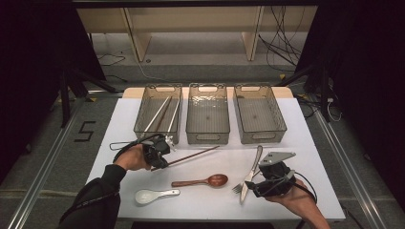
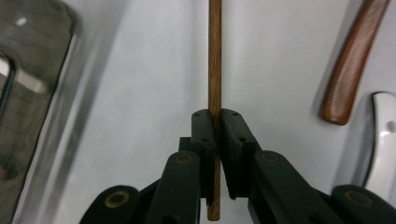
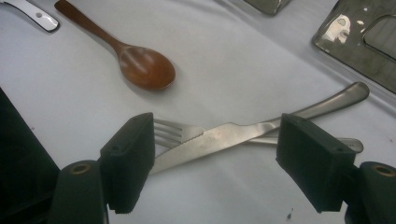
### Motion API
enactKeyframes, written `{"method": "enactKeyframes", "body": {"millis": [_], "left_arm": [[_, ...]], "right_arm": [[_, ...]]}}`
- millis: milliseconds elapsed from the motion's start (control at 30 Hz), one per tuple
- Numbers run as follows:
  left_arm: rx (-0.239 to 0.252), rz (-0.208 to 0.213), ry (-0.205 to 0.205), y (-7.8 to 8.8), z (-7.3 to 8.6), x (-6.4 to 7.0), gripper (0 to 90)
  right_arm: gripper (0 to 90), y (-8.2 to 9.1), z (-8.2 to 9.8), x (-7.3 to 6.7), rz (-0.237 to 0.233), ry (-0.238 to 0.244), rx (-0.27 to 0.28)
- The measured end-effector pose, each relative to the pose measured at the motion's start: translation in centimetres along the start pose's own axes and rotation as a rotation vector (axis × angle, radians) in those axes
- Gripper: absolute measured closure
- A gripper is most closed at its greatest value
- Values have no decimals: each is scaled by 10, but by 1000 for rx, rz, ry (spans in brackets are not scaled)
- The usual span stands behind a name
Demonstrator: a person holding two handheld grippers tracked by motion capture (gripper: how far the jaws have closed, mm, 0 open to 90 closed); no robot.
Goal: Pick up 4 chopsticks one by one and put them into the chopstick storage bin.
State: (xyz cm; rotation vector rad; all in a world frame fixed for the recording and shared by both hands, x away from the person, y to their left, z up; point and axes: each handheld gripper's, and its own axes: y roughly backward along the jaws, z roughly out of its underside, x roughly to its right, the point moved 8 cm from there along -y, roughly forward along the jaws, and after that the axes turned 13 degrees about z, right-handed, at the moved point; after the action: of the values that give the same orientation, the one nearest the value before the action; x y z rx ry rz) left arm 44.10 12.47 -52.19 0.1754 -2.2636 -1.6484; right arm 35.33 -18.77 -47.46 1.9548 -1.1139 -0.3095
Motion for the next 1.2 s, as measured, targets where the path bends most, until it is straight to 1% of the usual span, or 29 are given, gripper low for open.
{"method": "enactKeyframes", "body": {"millis": [33, 100, 133, 167, 200, 267, 333, 367, 400, 500, 533, 600, 633, 700, 733, 800, 867, 1067, 1100, 1200], "left_arm": [[17, 2, 4, 1, -2, 1, 836], [45, 2, 0, 8, -7, 4, 836], [59, 0, -6, 12, -8, 4, 836], [79, -1, 1, 14, -11, 6, 835], [99, -9, -1, 18, -13, 5, 836], [141, -12, 22, 25, -16, 5, 835], [208, -36, 58, 34, -20, 1, 835], [235, -39, 75, 38, -21, 0, 836], [259, -54, 88, 42, -22, -2, 836], [317, -80, 125, 54, -23, -7, 835], [338, -82, 142, 56, -24, -8, 835], [362, -101, 159, 61, -23, -11, 835], [361, -103, 162, 63, -22, -13, 836], [378, -108, 183, 65, -22, -14, 835], [376, -107, 186, 66, -21, -16, 835], [392, -109, 205, 66, -20, -18, 835], [392, -114, 213, 68, -18, -21, 836], [442, -129, 252, 77, -16, -29, 836], [458, -135, 263, 78, -17, -31, 835], [481, -150, 280, 82, -18, -35, 835]], "right_arm": [[289, 0, 0, 0, 0, 0, 1], [289, 0, 0, 0, 1, -2, 4], [289, 0, 0, 0, 1, 0, 3], [289, 0, 0, 0, 1, 0, 3], [289, 0, 0, 0, 1, -1, 3], [288, 0, -1, 0, 2, -1, 6], [288, 0, -1, 0, 2, 2, 9], [288, 0, -1, 0, 2, 2, 10], [288, 0, -1, 1, 3, 3, 10], [288, 0, -1, 1, 3, -3, 9], [288, 0, -1, 1, 4, -1, 9], [288, 0, -1, 0, 3, 1, 12], [288, 0, -1, 0, 1, 3, 12], [288, 0, -1, 0, 0, 4, 11], [287, 0, -1, 0, 0, 4, 10], [287, 0, -1, 0, 1, 3, 11], [288, 0, -1, 0, 1, 2, 12], [287, 0, -1, 0, 0, 3, 10], [288, 0, -1, -1, 0, 3, 8], [287, 0, -1, -1, -1, 1, 6]]}}
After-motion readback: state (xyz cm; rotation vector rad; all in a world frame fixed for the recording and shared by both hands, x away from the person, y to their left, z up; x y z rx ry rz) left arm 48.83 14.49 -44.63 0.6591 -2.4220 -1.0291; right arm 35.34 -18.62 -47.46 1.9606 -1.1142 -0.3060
